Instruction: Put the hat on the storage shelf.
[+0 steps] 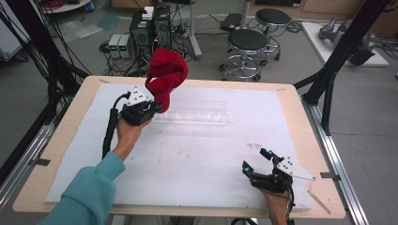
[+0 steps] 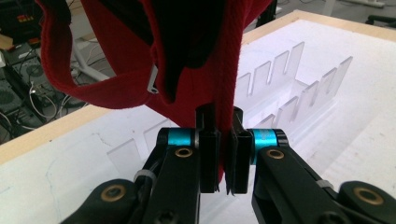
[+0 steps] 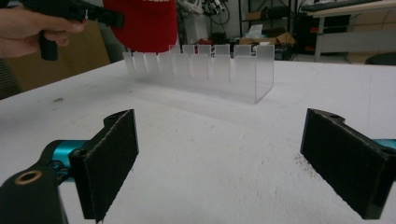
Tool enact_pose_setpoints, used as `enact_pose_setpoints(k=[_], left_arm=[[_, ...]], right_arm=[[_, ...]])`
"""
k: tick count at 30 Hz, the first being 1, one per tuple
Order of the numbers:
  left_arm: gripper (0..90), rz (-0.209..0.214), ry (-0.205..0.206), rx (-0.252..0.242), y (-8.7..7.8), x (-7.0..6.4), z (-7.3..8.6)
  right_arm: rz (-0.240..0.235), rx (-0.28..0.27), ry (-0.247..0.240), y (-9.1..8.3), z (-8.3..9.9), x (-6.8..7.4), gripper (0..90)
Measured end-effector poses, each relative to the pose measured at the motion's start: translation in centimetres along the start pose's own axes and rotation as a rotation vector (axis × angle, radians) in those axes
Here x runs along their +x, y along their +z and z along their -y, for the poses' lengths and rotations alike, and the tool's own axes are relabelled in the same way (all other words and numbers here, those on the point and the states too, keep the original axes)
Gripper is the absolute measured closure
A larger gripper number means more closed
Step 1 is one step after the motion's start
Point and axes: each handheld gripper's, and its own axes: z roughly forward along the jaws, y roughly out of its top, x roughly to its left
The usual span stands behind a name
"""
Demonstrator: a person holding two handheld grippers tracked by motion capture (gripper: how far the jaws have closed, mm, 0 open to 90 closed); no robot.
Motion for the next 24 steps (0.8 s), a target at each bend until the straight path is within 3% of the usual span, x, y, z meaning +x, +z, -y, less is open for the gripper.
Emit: enact_pose_setpoints(k=[4, 11, 14, 17, 24], left_arm=[[85.5, -0.021, -0.021, -0.007, 0.3, -0.6, 0.4], [85.4, -0.03, -0.017, 0.005, 0.6, -1.0, 0.9], [85.4, -0.027, -0.037, 0.027, 1.0, -1.0, 1.6], [85.4, -0.019, -0.047, 0.003, 1.1, -1.0, 2.0], [85.3, -0.017, -0.039, 0.009, 0.9, -1.0, 2.5]], right_arm=[[0.017, -0.024, -0.007, 0.6, 0.0, 0.0, 10.2], [0.029, -0.019, -0.017, 0.9, 0.0, 0.2, 10.2], [0.026, -0.021, -0.017, 0.9, 0.0, 0.1, 10.2], [0.024, -0.024, -0.024, 0.8, 0.1, 0.2, 10.2], [0.022, -0.021, -0.018, 0.9, 0.1, 0.1, 10.2]])
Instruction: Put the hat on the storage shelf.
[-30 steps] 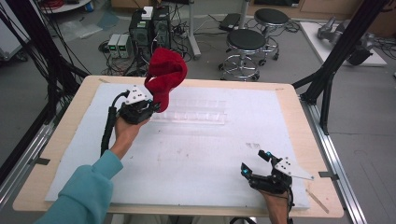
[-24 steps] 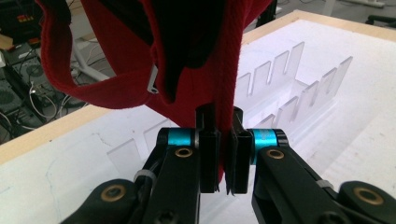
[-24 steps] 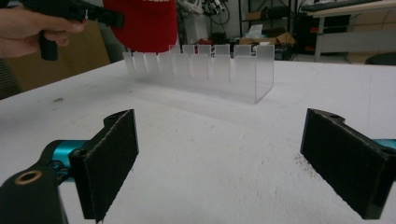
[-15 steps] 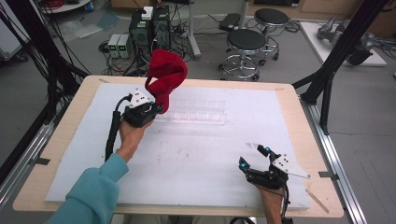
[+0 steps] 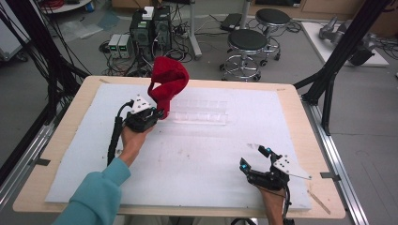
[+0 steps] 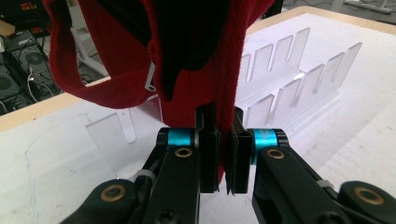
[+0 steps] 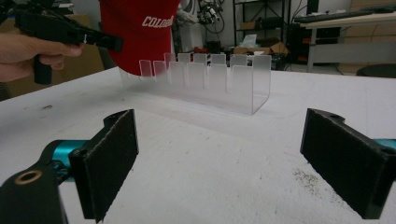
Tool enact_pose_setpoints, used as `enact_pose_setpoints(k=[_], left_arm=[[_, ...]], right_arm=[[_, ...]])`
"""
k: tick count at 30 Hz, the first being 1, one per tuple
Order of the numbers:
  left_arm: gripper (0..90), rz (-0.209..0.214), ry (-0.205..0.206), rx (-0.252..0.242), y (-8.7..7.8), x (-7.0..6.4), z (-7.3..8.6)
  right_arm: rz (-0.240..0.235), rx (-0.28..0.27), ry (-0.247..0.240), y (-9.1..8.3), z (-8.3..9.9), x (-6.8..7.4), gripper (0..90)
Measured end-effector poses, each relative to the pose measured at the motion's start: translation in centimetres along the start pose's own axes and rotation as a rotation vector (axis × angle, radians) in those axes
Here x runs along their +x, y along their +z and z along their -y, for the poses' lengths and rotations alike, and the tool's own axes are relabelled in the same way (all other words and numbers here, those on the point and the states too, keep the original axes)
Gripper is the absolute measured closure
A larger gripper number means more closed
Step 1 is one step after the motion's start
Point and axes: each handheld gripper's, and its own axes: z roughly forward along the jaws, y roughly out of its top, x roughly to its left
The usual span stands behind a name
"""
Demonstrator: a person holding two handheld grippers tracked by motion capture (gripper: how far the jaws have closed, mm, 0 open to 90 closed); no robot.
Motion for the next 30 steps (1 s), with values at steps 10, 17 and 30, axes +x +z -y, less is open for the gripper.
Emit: enact_pose_setpoints(k=[10, 17, 30], left_arm=[[82.7, 0.021, -0.026, 0.027, 0.0, 0.1, 0.2], [62.1, 0.019, -0.04, 0.043, -0.2, 0.1, 0.2], [17.6, 0.099, -0.015, 0.1, -3.8, 0.5, 1.9]], right_arm=[[-0.004, 0.0, -0.012, 0.0, 0.1, 0.0, 10.2], [-0.006, -0.019, -0.022, -0.2, 0.2, 0.2, 10.2], [-0.017, -0.026, -0.01, -0.3, 0.2, 0.0, 10.2]])
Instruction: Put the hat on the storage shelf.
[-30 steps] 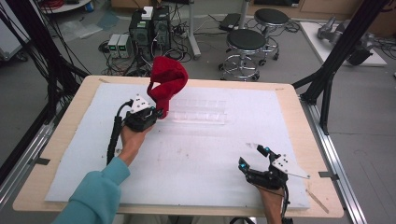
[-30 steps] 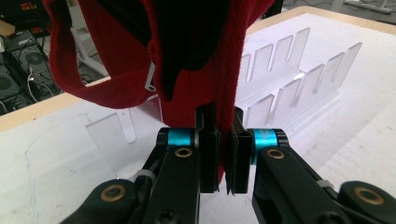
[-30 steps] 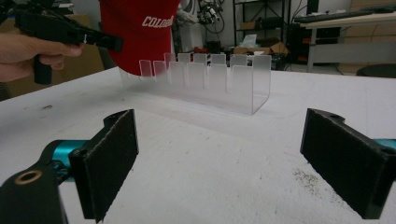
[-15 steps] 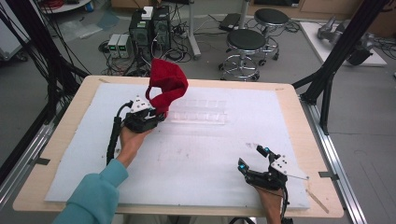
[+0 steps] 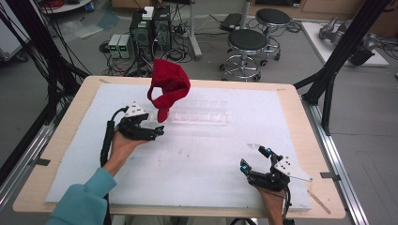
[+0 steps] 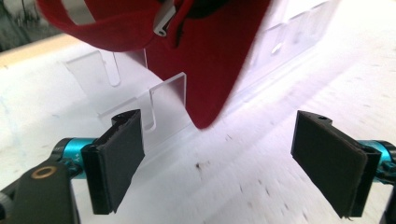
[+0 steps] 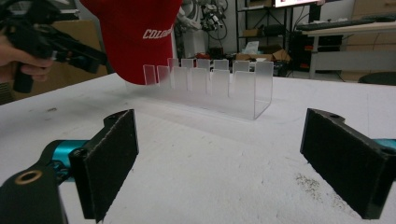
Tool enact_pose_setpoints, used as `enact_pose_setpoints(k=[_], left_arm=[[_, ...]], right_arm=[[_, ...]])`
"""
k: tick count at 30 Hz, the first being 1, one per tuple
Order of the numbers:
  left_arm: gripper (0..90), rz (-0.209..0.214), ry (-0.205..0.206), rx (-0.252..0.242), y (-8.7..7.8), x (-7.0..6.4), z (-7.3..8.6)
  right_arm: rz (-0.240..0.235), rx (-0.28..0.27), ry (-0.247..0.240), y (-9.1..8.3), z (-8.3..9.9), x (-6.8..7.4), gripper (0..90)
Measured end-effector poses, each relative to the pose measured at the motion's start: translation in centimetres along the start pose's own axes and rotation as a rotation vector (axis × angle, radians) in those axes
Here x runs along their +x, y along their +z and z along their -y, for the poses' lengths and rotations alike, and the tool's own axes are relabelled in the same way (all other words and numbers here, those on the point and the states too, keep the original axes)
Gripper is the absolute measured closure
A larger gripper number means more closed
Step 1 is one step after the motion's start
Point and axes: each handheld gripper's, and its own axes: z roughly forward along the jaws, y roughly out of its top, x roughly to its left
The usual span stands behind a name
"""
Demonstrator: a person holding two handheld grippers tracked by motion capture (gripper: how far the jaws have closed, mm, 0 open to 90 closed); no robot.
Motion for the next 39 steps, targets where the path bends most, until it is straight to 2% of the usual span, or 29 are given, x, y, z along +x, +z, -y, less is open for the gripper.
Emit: enact_pose_setpoints(k=[1, 4, 7, 8, 9, 10, 15, 19, 23, 31, 36, 39], left_arm=[[17.4, 0.01, 0.014, 0.003, -0.8, 0.1, 0.4], [17.4, 0.013, 0.02, -0.01, -3.2, 0.2, 2.0], [17.7, 0.003, 0.014, -0.057, -5.4, 0.6, 3.9], [17.7, 0.006, 0.013, -0.082, -6.7, 1.0, 5.3], [17.7, 0.006, 0.013, -0.082, -6.7, 1.0, 5.3], [17.7, 0.004, 0.005, -0.094, -7.3, 1.2, 5.9], [17.7, 0.003, -0.011, -0.187, -9.7, 1.9, 9.0], [17.7, 0.004, -0.025, -0.208, -10.5, 2.3, 10.5], [17.7, 0.013, -0.02, -0.214, -10.8, 2.5, 11.1], [18.4, 0.012, -0.024, -0.287, -11.2, 2.5, 12.1], [18.5, 0.011, -0.028, -0.292, -11.3, 2.5, 12.2], [18.5, 0.01, -0.017, -0.282, -11.2, 2.4, 12.2]], right_arm=[[0.001, 0.0, 0.003, 0.0, 0.0, 0.0, 10.2], [0.0, 0.0, -0.006, 0.0, 0.0, 0.0, 10.2], [0.002, -0.003, -0.007, 0.0, 0.0, 0.0, 10.2], [0.002, -0.004, -0.01, 0.0, 0.0, 0.0, 10.2], [0.002, -0.004, -0.01, 0.0, 0.0, 0.0, 10.2], [0.002, -0.005, -0.01, 0.0, 0.0, 0.0, 10.2], [0.006, -0.001, -0.017, 0.0, 0.0, 0.2, 10.2], [0.009, -0.004, -0.033, 0.0, 0.0, 0.3, 10.2], [0.012, -0.002, -0.029, 0.0, 0.0, 0.3, 10.2], [0.018, 0.005, -0.03, 0.1, 0.0, 0.3, 10.2], [0.021, 0.013, -0.026, 0.1, 0.0, 0.4, 10.2], [0.024, 0.01, -0.04, 0.2, 0.0, 0.4, 10.2]])
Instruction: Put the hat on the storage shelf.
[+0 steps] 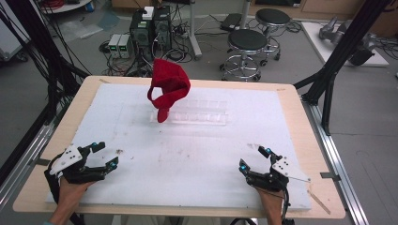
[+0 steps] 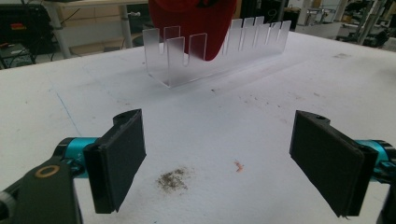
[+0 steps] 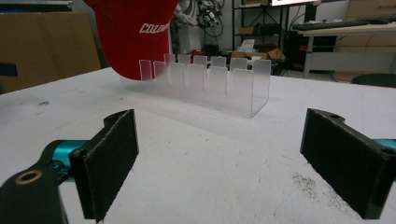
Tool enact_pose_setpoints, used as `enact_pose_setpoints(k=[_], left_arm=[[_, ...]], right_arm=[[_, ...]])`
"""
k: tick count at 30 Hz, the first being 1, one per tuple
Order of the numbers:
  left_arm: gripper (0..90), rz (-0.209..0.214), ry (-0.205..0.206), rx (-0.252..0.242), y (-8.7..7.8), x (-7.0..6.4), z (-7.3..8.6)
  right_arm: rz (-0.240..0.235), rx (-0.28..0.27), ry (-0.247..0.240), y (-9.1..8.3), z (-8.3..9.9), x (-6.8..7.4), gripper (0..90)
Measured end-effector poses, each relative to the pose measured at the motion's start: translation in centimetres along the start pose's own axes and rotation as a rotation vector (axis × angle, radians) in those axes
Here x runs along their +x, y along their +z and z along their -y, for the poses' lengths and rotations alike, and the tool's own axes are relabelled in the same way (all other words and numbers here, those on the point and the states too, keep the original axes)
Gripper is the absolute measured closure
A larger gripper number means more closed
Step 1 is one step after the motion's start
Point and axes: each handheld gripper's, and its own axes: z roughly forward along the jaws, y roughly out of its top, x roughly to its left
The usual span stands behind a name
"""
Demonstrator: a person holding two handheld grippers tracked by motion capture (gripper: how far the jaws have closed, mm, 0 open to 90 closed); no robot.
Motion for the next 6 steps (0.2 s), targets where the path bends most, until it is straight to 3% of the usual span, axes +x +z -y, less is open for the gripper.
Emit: enact_pose_setpoints(k=[6], left_arm=[[18.5, -0.009, 0.006, -0.008, -0.08, -0.12, 0.05]], right_arm=[[0.011, 0.006, -0.023, 0.08, 0.0, 0.28, 10.2]])
